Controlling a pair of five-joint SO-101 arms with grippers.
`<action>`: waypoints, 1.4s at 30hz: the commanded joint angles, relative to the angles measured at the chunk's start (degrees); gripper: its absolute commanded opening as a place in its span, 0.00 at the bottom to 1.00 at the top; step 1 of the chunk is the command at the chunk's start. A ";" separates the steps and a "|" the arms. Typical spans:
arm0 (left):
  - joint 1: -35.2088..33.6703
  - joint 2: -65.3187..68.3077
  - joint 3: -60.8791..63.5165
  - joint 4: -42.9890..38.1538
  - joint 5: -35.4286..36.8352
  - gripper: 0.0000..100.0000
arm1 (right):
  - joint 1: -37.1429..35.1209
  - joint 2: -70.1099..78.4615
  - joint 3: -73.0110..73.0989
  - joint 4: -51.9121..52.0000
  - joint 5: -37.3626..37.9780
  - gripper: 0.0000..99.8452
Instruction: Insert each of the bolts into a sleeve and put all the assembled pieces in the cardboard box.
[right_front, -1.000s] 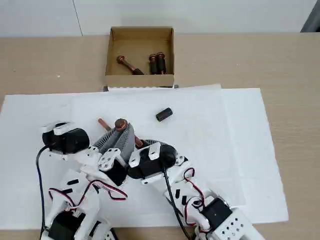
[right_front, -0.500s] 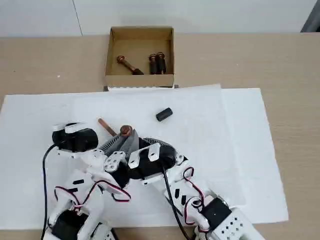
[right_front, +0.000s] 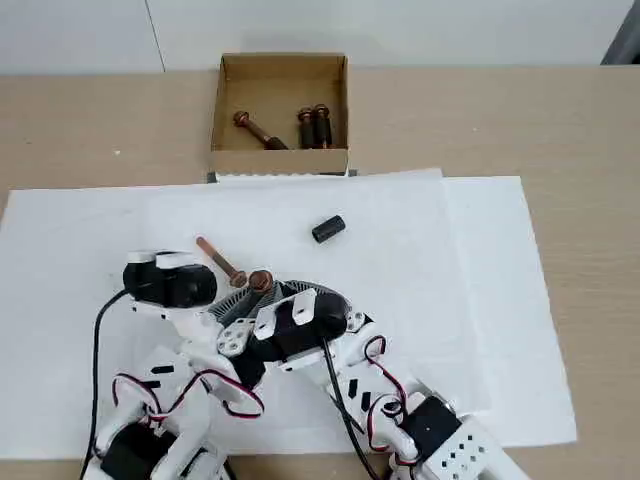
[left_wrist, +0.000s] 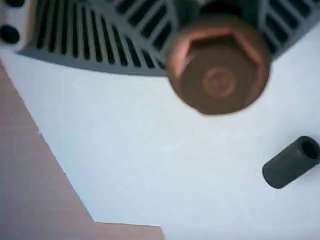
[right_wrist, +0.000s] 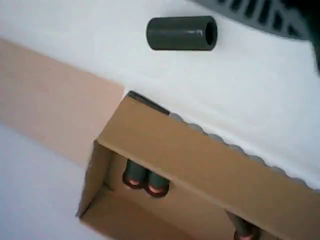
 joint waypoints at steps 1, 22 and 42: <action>2.64 0.35 1.36 1.67 -3.25 0.01 | 0.57 -1.10 -3.08 -2.24 0.53 0.00; 2.55 0.35 0.04 1.67 -3.43 0.26 | 0.57 -1.10 -2.73 -1.80 0.53 0.00; -3.08 0.70 -8.57 1.58 -9.49 0.26 | 3.03 -0.66 -2.46 -1.63 0.44 0.00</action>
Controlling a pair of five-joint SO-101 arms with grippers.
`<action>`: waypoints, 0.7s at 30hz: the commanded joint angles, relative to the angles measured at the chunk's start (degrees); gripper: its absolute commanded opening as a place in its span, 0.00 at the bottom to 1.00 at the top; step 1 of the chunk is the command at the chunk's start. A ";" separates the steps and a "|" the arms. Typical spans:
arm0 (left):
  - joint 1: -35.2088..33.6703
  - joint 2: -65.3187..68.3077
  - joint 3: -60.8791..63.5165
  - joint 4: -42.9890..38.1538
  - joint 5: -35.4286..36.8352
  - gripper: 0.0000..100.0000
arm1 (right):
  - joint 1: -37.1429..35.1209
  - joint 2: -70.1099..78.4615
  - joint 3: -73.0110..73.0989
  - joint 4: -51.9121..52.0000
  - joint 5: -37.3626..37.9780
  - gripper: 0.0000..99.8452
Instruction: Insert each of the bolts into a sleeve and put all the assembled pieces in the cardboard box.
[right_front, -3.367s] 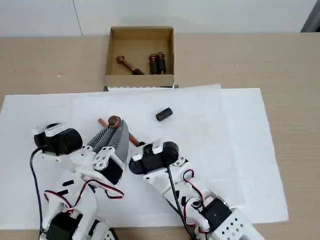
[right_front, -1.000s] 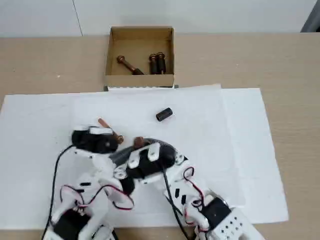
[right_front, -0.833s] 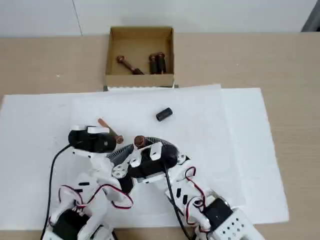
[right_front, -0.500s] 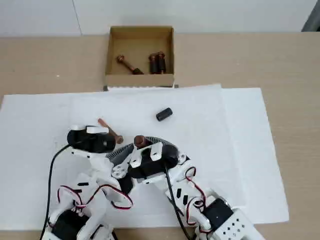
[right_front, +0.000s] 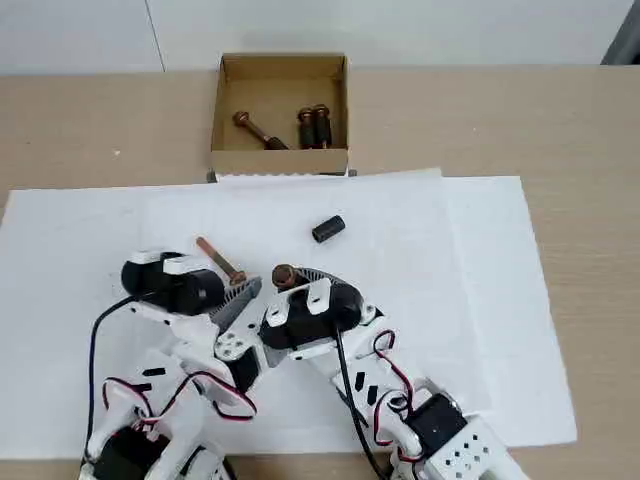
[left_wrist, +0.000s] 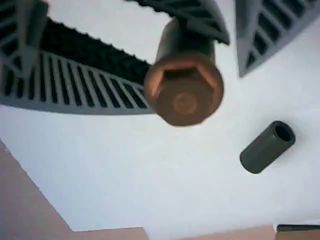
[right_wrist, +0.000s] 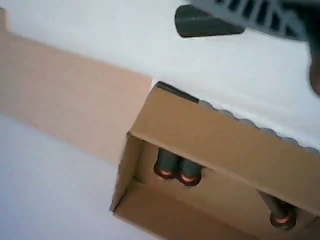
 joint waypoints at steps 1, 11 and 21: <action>-0.26 0.00 -4.18 -0.18 -0.70 0.26 | 0.31 -0.57 -1.58 -1.27 0.44 0.00; -6.95 0.00 -5.85 -0.18 -3.25 0.25 | 1.19 -0.84 0.70 -1.27 0.44 0.00; -9.32 -0.09 -5.85 -0.70 -4.04 0.10 | 2.15 -0.84 0.70 -1.27 0.44 0.00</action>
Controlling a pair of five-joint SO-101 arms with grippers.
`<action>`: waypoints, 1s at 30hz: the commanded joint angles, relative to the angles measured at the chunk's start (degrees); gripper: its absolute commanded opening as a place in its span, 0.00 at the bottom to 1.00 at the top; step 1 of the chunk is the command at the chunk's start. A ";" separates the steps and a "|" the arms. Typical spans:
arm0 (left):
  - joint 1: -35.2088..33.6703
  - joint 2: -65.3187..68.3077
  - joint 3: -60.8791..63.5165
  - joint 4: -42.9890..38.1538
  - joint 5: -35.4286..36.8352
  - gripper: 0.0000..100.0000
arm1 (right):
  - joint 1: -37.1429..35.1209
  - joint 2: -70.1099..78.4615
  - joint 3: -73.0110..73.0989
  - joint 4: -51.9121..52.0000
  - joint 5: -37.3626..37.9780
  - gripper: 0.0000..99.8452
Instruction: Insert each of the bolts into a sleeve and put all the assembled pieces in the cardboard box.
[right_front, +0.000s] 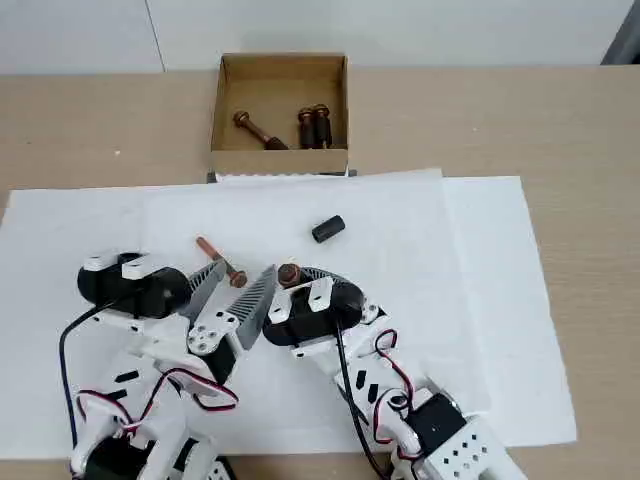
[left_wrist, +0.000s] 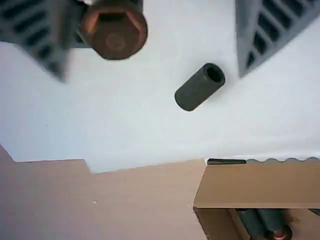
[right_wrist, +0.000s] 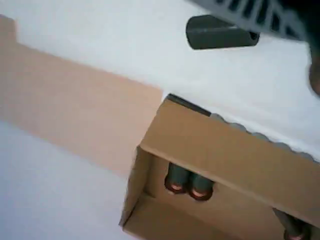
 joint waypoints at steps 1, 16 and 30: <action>-0.26 0.44 -2.07 -0.88 -0.35 0.07 | 0.48 -0.57 -0.53 -0.75 0.44 0.00; -13.71 0.35 7.16 -1.14 -12.57 0.01 | 9.63 0.04 -10.81 13.23 -12.31 0.00; -17.49 0.26 17.27 -1.23 -13.45 0.01 | 13.85 20.09 -40.35 27.47 -21.54 0.00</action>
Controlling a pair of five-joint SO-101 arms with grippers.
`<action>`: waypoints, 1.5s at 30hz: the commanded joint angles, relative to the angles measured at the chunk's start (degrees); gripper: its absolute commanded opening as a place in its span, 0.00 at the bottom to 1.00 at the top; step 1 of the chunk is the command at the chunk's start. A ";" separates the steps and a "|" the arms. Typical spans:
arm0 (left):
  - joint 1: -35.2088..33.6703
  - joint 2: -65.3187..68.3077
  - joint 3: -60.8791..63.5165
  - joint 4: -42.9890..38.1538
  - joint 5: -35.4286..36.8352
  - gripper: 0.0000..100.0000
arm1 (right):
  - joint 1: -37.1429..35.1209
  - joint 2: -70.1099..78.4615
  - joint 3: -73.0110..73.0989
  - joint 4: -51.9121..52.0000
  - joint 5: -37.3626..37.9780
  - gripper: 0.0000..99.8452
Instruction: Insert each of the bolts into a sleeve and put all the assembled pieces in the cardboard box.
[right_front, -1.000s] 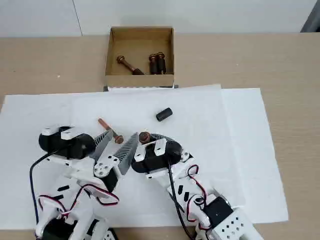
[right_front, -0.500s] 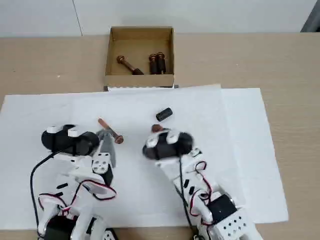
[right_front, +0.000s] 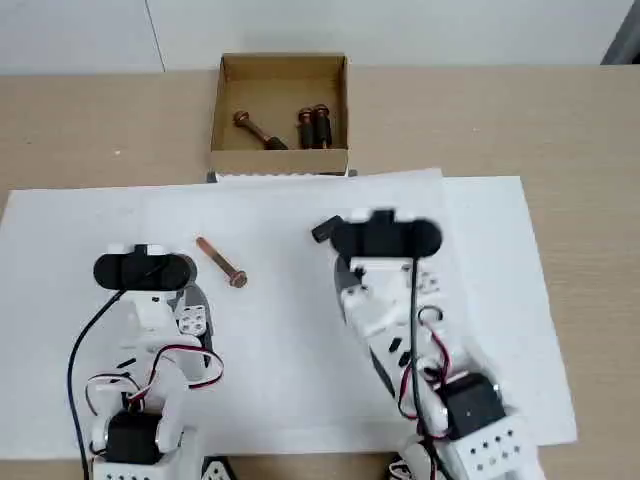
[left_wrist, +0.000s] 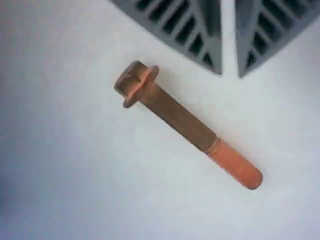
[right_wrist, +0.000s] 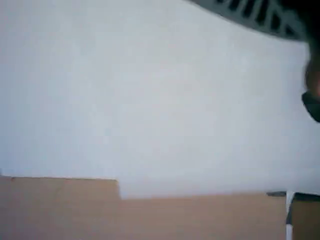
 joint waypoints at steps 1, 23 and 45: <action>-0.26 -0.26 0.92 -1.23 -0.53 0.01 | 0.22 9.54 -14.07 1.27 -1.32 0.00; -0.26 -0.35 5.58 -1.32 -0.53 0.01 | 4.88 54.73 -52.92 -6.46 1.58 0.00; -0.26 -0.35 5.58 -1.32 -0.53 0.01 | 5.85 102.64 -95.47 -12.70 19.96 0.00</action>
